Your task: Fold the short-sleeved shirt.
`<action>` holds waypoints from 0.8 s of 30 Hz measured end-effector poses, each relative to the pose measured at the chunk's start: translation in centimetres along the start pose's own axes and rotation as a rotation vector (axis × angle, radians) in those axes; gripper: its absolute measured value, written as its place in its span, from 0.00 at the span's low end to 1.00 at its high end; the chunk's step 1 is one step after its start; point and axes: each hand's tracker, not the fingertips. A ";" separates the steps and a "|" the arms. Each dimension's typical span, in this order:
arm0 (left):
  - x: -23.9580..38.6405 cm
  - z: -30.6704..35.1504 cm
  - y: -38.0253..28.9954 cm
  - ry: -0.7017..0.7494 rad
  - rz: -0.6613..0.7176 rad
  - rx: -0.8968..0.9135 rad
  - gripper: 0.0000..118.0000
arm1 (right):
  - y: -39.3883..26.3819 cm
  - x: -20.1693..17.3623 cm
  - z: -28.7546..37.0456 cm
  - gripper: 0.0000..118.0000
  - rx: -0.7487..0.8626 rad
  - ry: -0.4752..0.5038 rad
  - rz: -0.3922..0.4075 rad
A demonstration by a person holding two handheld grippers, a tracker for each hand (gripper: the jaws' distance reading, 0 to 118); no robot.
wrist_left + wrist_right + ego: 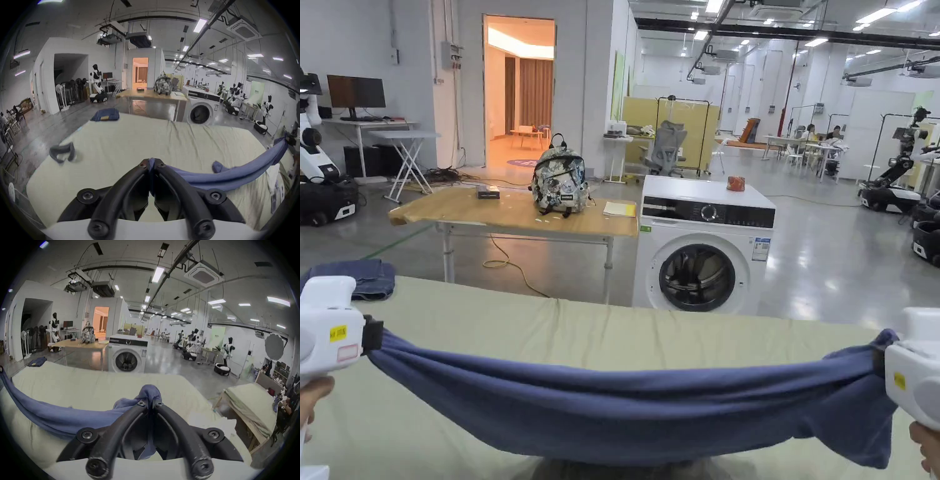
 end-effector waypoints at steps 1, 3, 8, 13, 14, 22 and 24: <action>-0.2 0.7 -1.7 -0.002 -0.002 -0.012 0.00 | -1.7 0.2 0.8 0.02 -0.016 0.006 -0.004; -2.1 1.2 -5.3 -0.012 0.017 -0.014 0.00 | -5.3 0.6 2.4 0.02 -0.041 0.017 -0.006; -2.9 4.9 -13.6 -0.006 0.044 -0.082 0.00 | -12.7 1.6 5.8 0.02 -0.131 0.033 0.004; -5.0 5.4 -19.5 -0.003 0.025 -0.142 0.00 | -17.6 2.2 8.4 0.02 -0.175 0.049 0.009; -5.2 5.6 -20.5 -0.003 0.030 -0.146 0.00 | -18.5 2.2 8.9 0.02 -0.190 0.055 0.005; -3.8 6.9 -22.8 0.004 0.001 -0.208 0.01 | -22.3 2.2 9.6 0.02 -0.244 0.055 0.007; -3.6 6.9 -22.7 0.008 -0.004 -0.209 0.05 | -22.7 2.2 9.5 0.04 -0.264 0.052 -0.009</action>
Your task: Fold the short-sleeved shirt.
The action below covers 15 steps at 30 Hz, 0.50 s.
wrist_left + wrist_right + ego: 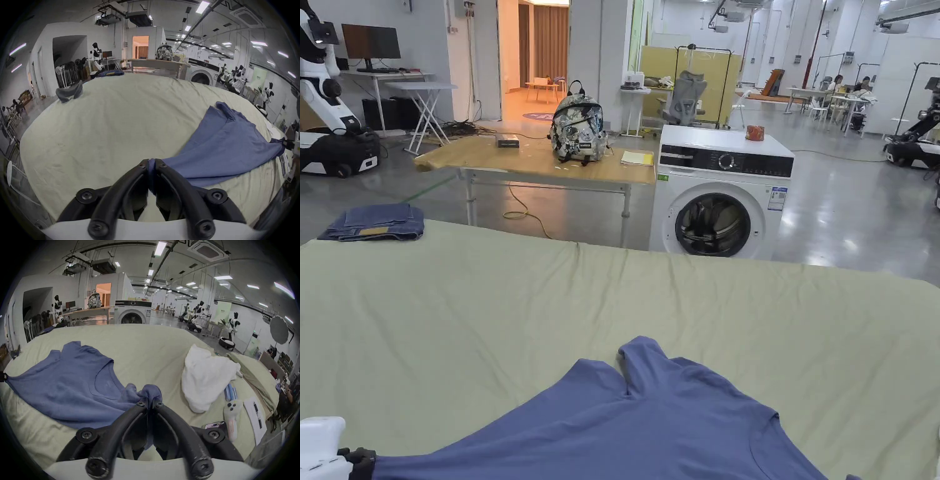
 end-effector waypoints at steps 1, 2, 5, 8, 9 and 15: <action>0.1 0.2 0.0 0.009 -0.004 0.005 0.07 | -0.1 0.0 0.1 0.05 0.000 -0.005 -0.007; 0.3 0.4 0.1 0.033 -0.009 0.015 0.14 | -0.1 -0.2 0.4 0.09 0.008 -0.010 -0.010; 0.9 1.4 0.5 0.067 -0.039 0.035 0.35 | 0.8 -1.4 1.4 0.50 0.034 -0.033 -0.002; 3.3 3.5 0.6 0.000 -0.037 0.113 0.45 | 1.6 -3.4 2.4 0.56 0.115 -0.003 0.005; 4.1 3.7 0.8 -0.013 -0.037 0.106 0.45 | 2.0 -4.1 2.5 0.56 0.131 0.004 0.004; 9.9 3.7 1.7 -0.075 -0.055 0.240 0.40 | 3.8 -10.7 3.5 0.30 0.248 0.112 -0.031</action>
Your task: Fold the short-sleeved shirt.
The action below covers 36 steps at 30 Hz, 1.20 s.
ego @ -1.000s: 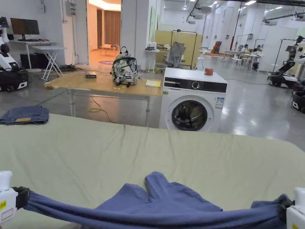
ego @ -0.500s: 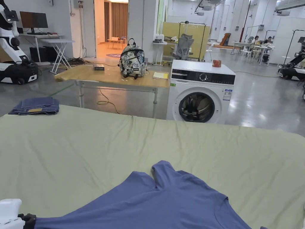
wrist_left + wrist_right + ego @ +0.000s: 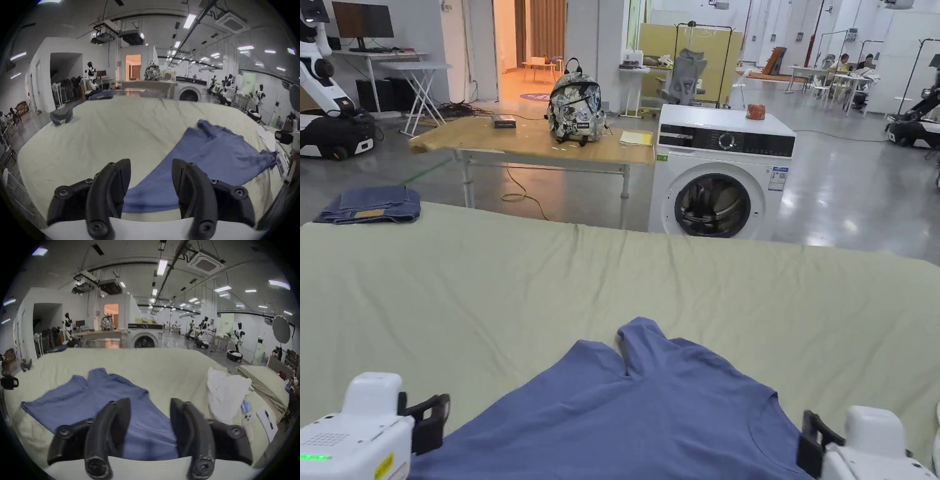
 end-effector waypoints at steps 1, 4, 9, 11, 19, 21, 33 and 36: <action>1.2 -0.1 0.3 -0.025 0.005 0.020 0.32 | 0.1 -1.4 0.0 0.20 0.019 0.009 0.006; 3.5 -1.5 1.1 -0.031 -0.038 0.037 0.08 | 1.0 -4.6 -0.1 0.08 0.062 0.032 0.009; 6.5 -1.5 2.3 -0.038 -0.064 0.122 0.00 | 2.0 -7.8 0.8 0.00 0.148 0.061 -0.016; 7.0 -1.3 2.7 -0.037 -0.054 0.139 0.00 | 2.4 -8.1 0.8 0.00 0.154 0.071 -0.031; 5.1 -0.9 3.7 -0.019 0.012 0.074 0.00 | 2.8 -7.8 0.5 0.00 0.135 0.083 -0.019; 3.3 -1.1 3.9 -0.046 0.030 -0.042 0.00 | 2.7 -7.8 0.3 0.00 0.119 0.097 0.000; -11.4 -5.2 1.7 0.006 0.294 -0.404 0.25 | 1.2 -7.8 -1.9 0.00 0.022 0.131 0.044; -13.0 -7.1 0.4 0.025 0.292 -0.492 0.56 | 0.9 -8.0 -2.4 0.00 0.003 0.132 0.050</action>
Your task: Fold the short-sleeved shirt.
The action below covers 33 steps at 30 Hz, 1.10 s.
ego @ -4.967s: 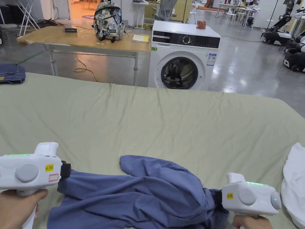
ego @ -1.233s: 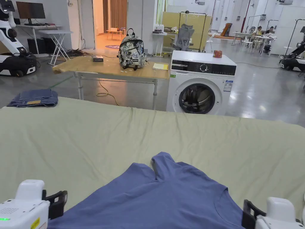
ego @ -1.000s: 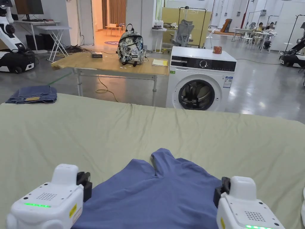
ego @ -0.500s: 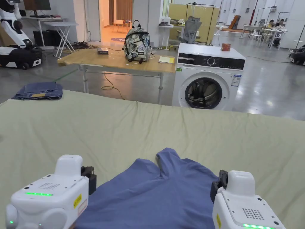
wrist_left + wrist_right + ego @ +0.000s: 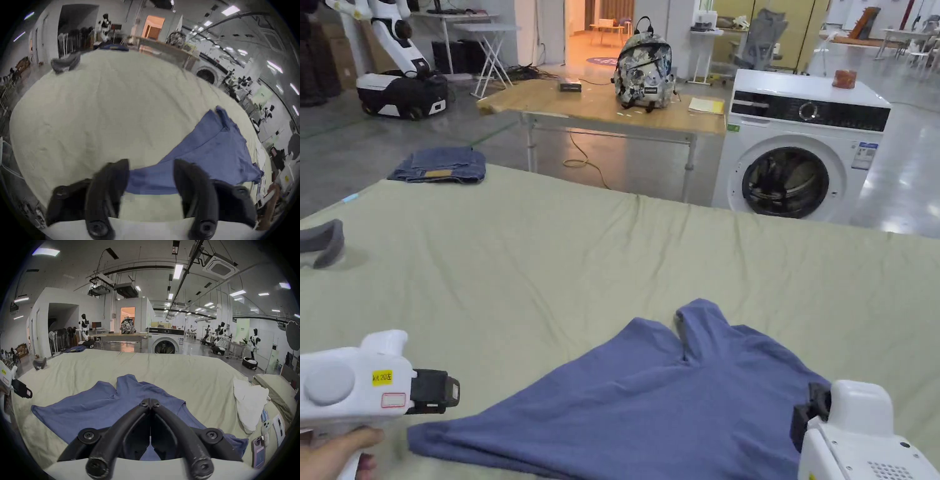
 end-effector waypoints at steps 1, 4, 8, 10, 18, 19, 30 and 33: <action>-0.2 -0.6 0.0 0.022 -0.002 -0.017 0.56 | -0.1 0.0 -0.2 0.00 -0.006 0.002 0.000; -0.3 -1.8 0.1 0.078 0.006 -0.070 0.56 | -0.7 -0.1 -0.6 0.00 -0.025 0.003 0.006; 0.5 -3.0 -1.3 0.195 0.047 -0.118 0.56 | -1.2 0.1 -0.8 0.00 -0.051 0.000 0.008; 0.6 -3.7 -1.7 0.213 0.049 -0.121 0.56 | -1.4 0.2 -0.9 0.00 -0.060 -0.001 0.009; 4.0 -3.7 -2.9 0.218 -0.090 -0.106 0.01 | -2.0 0.6 -1.4 0.00 -0.083 -0.009 0.004; 3.8 -3.9 -2.8 0.207 -0.091 -0.105 0.00 | -2.1 0.6 -1.5 0.00 -0.086 -0.008 0.002; 2.1 -1.3 -2.9 0.126 -0.057 0.022 0.00 | 0.7 3.6 -6.7 0.00 -0.139 0.018 -0.025; 2.2 -1.3 -2.9 0.114 -0.080 0.060 0.00 | 2.8 4.1 -11.1 0.00 -0.186 0.055 0.014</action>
